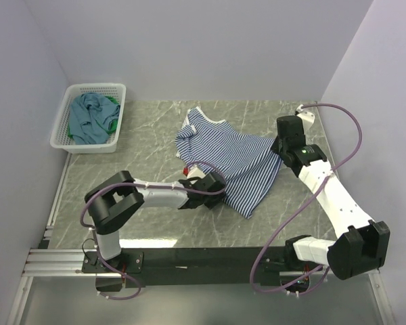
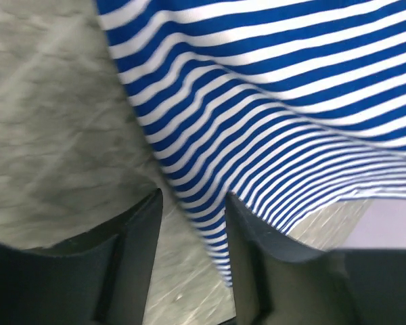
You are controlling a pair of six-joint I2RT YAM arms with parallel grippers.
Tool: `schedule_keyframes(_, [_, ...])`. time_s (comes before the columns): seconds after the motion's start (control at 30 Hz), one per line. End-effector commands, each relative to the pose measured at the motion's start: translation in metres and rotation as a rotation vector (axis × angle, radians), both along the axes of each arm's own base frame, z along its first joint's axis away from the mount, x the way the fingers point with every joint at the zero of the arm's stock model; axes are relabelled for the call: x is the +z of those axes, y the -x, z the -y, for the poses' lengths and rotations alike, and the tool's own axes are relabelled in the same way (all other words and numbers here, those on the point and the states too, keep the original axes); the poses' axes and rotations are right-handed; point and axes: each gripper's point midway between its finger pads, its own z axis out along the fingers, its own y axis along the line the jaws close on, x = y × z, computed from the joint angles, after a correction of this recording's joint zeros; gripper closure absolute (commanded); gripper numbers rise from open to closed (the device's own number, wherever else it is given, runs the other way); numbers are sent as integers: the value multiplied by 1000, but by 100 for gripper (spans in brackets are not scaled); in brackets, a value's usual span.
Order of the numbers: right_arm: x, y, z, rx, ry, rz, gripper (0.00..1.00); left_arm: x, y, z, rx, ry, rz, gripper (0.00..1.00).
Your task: Fold and stack the tank tops
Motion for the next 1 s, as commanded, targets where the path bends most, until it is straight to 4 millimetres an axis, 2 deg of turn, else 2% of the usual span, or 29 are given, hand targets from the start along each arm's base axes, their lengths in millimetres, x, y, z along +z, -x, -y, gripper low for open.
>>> schedule_keyframes(0.0, [11, -1, 3, -13, -23, 47, 100, -35, 6, -24, 111, -148, -93, 55])
schedule_keyframes(0.03, [11, -1, 3, -9, -27, 48, 100, -45, 7, -27, 118, -176, -107, 58])
schedule_keyframes(0.07, [11, -1, 2, -9, -30, 48, 100, -45, 6, -26, 120, -185, -104, 62])
schedule_keyframes(0.1, [15, -1, 2, -6, -34, 57, 100, -47, 4, -27, 120, -193, -102, 73])
schedule_keyframes(0.17, [17, -2, 0, 6, -44, 61, 100, -47, -2, -30, 110, -215, -81, 85])
schedule_keyframes(0.2, [23, -2, -1, 14, -51, 72, 100, -43, -14, -34, 122, -221, -66, 99])
schedule_keyframes(0.27, [31, -2, -5, 37, -65, 86, 100, -29, -32, -46, 108, -253, -25, 100])
schedule_keyframes(0.3, [41, 0, -6, 45, -70, 102, 100, -5, -42, -49, 107, -239, 31, 99])
schedule_keyframes(0.37, [56, 3, -9, 76, -74, 125, 100, 24, -51, -62, 72, -271, 108, 100])
schedule_keyframes(0.4, [77, 7, -10, 94, -86, 175, 100, 62, -58, -74, 85, -258, 173, 100])
schedule_keyframes(0.43, [88, 10, -10, 103, -93, 199, 100, 82, -60, -84, 66, -289, 222, 99])
schedule_keyframes(0.47, [101, 15, -14, 133, -107, 225, 100, 112, -64, -88, 69, -282, 276, 99])
schedule_keyframes(0.5, [129, 24, -16, 156, -124, 286, 100, 155, -59, -100, 62, -260, 343, 99])
schedule_keyframes(0.53, [144, 30, -18, 178, -134, 322, 100, 179, -58, -109, 28, -292, 404, 100])
schedule_keyframes(0.57, [166, 37, -19, 196, -144, 375, 100, 220, -58, -113, 30, -263, 467, 100])
schedule_keyframes(0.6, [188, 52, -20, 221, -166, 440, 100, 260, -50, -125, 31, -225, 534, 100])
schedule_keyframes(0.63, [202, 60, -21, 240, -182, 479, 100, 281, -42, -128, -45, -241, 585, 100])
schedule_keyframes(0.67, [217, 68, -23, 256, -206, 524, 100, 326, -38, -132, -49, -188, 652, 100])
schedule_keyframes(0.7, [244, 87, -29, 309, -239, 600, 100, 348, -32, -140, -50, -175, 682, 100])
schedule_keyframes(0.73, [258, 97, -31, 329, -256, 638, 100, 364, -27, -146, -77, -190, 706, 100])
schedule_keyframes(0.77, [270, 105, -33, 346, -278, 667, 100, 393, -17, -151, -95, -155, 741, 100])
schedule_keyframes(0.8, [294, 123, -34, 377, -295, 730, 100, 402, -13, -155, -104, -154, 749, 100])
schedule_keyframes(0.87, [313, 139, -41, 437, -320, 773, 100, 425, -4, -163, -119, -130, 786, 99])
schedule_keyframes(0.9, [326, 148, -41, 449, -328, 804, 100, 430, -1, -167, -115, -124, 797, 100])
schedule_keyframes(0.97, [334, 153, -42, 467, -337, 820, 100, 435, -1, -167, -114, -113, 813, 100])
